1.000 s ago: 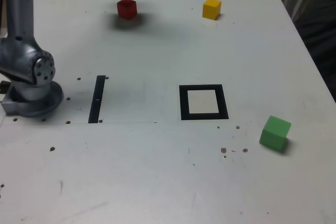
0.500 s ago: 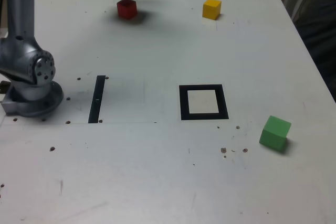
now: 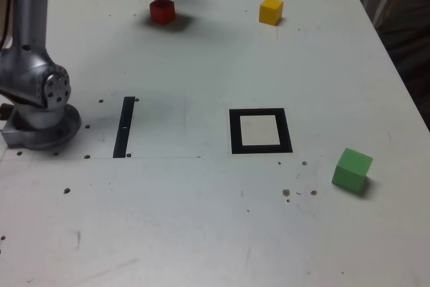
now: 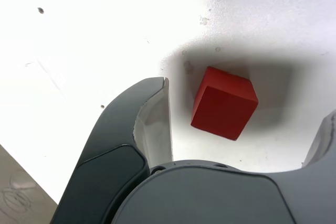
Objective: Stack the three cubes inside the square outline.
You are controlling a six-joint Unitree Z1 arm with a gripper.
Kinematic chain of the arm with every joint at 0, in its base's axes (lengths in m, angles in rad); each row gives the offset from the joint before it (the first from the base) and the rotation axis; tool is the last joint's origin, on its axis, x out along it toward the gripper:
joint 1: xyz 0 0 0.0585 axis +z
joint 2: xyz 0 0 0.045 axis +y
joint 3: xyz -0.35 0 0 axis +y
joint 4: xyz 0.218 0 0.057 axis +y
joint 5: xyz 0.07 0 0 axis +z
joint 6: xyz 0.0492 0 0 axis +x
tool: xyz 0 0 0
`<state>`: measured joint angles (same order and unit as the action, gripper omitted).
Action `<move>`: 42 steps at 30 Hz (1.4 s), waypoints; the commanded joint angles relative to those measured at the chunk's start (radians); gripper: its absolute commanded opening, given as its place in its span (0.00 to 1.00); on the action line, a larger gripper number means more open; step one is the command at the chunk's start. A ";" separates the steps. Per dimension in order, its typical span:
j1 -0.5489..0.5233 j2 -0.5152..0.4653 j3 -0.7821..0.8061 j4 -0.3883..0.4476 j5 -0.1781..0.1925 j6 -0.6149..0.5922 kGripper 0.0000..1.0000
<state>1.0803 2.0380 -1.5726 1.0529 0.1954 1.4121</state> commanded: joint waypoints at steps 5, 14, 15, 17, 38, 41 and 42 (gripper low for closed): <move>0.001 0.021 0.020 -0.020 -0.002 -0.010 0.96; -0.006 0.033 0.067 -0.046 -0.003 -0.038 0.89; -0.009 0.035 0.071 -0.049 -0.003 -0.042 0.88; -0.013 0.039 0.077 -0.055 -0.001 -0.051 0.84; -0.029 0.040 0.080 -0.063 0.010 -0.058 0.36; -0.030 0.039 0.079 -0.063 0.009 -0.058 0.34; -0.030 0.039 0.079 -0.062 0.008 -0.058 0.34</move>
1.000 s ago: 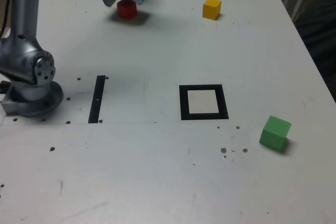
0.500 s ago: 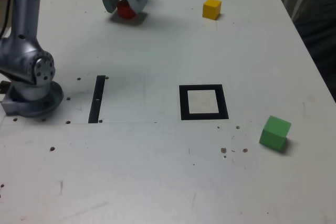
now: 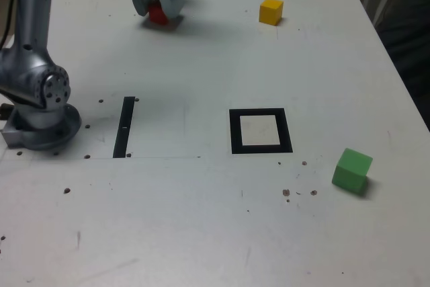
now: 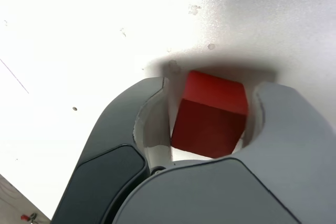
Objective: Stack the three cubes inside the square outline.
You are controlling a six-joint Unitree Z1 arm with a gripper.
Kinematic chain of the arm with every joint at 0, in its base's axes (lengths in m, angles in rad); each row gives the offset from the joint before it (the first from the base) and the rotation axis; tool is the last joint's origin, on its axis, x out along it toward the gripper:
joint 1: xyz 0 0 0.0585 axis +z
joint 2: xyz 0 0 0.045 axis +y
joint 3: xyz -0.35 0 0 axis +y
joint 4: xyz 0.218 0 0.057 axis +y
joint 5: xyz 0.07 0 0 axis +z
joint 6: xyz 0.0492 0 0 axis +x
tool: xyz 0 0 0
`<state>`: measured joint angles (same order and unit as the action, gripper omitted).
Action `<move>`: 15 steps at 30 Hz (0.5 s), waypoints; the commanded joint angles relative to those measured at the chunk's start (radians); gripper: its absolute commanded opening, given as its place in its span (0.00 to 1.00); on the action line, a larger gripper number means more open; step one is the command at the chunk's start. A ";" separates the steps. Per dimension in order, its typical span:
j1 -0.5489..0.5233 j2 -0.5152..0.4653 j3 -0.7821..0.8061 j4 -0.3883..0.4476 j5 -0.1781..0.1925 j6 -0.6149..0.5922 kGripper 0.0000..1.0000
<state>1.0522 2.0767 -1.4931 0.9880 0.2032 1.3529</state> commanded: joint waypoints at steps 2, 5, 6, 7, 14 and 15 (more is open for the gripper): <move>-0.001 0.000 -0.002 0.004 -0.001 0.002 0.33; -0.002 0.000 -0.006 0.007 -0.006 0.001 0.33; -0.003 0.000 -0.007 0.008 -0.009 0.001 0.32; -0.003 0.000 -0.008 0.009 -0.012 0.000 0.32; -0.017 -0.011 -0.003 0.015 -0.044 -0.010 0.31; -0.021 -0.016 0.000 0.015 -0.048 -0.013 0.31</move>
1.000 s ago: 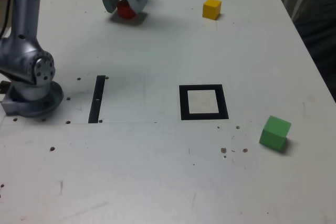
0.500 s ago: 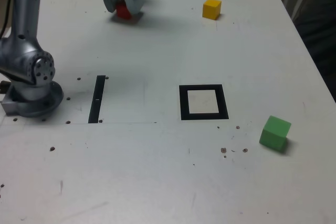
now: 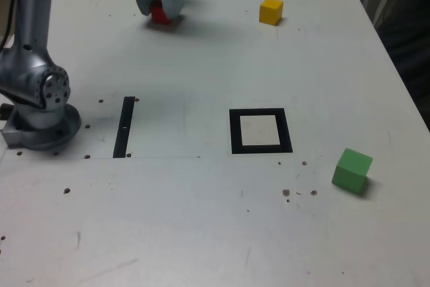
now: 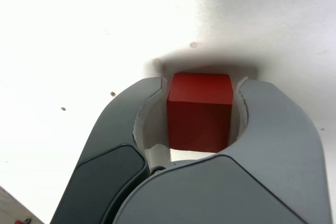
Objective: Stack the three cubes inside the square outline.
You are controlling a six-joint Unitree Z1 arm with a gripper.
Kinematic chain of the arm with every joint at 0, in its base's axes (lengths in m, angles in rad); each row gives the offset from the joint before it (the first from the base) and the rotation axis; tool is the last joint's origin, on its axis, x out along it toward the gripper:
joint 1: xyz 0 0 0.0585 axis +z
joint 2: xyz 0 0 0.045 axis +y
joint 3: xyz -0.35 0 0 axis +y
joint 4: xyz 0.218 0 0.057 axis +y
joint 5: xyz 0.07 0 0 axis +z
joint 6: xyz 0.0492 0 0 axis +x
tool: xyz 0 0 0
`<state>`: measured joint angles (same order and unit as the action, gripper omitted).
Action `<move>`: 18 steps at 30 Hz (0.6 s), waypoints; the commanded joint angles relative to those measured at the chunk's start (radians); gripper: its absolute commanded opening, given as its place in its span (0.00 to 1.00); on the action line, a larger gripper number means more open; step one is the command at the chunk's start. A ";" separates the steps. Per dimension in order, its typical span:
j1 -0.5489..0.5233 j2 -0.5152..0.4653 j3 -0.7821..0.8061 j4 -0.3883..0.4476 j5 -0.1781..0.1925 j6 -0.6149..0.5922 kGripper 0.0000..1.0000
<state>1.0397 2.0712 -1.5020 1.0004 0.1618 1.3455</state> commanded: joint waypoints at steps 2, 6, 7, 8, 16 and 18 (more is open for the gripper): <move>-0.017 -0.022 0.016 0.003 -0.014 -0.015 0.31; -0.043 -0.055 0.036 0.005 -0.017 -0.042 0.31; -0.051 -0.064 0.043 0.006 -0.016 -0.052 0.31; -0.060 -0.074 0.051 0.007 -0.015 -0.062 0.31; -0.179 -0.167 0.138 0.009 0.007 -0.184 0.31; -0.219 -0.194 0.160 0.012 0.016 -0.227 0.31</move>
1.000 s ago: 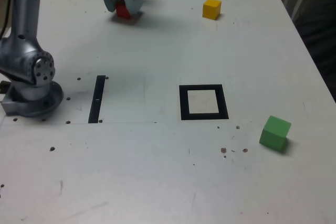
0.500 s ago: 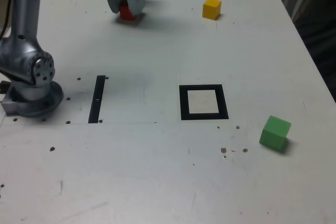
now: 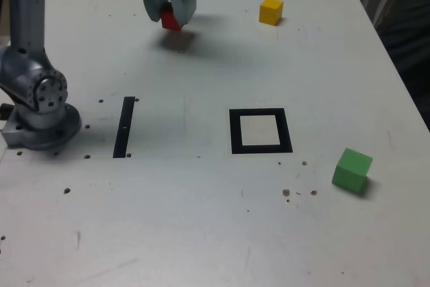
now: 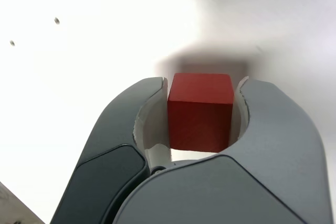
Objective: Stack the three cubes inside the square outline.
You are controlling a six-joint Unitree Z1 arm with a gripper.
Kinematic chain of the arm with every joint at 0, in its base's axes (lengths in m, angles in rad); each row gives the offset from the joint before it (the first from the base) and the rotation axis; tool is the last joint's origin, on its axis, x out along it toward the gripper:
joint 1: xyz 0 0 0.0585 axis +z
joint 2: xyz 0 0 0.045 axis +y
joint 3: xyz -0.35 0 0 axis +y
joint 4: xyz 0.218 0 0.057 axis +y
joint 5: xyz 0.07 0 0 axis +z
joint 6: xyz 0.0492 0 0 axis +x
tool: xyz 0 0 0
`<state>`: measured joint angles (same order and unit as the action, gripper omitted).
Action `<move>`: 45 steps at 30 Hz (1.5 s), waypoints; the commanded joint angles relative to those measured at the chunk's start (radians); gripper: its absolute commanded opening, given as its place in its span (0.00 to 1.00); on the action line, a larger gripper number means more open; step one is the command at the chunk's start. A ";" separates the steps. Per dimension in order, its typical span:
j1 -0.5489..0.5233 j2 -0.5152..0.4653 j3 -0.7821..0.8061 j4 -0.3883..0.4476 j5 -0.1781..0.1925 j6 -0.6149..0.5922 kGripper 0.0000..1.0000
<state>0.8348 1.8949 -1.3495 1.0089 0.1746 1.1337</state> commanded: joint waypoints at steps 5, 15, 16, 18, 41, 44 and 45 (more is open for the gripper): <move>-0.121 -0.078 0.053 0.027 0.015 -0.135 0.31; -0.327 -0.148 0.112 0.060 -0.028 -0.345 0.31; -0.344 -0.151 0.114 0.061 -0.036 -0.363 0.31; -0.377 -0.154 0.116 0.063 -0.051 -0.402 0.31; -0.730 -0.069 0.029 0.127 -0.141 -0.835 0.31; -0.765 -0.056 0.018 0.105 -0.153 -0.897 0.31; -0.774 -0.052 0.016 0.097 -0.156 -0.914 0.31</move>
<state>0.0641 1.8371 -1.3282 1.1102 0.0208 0.2258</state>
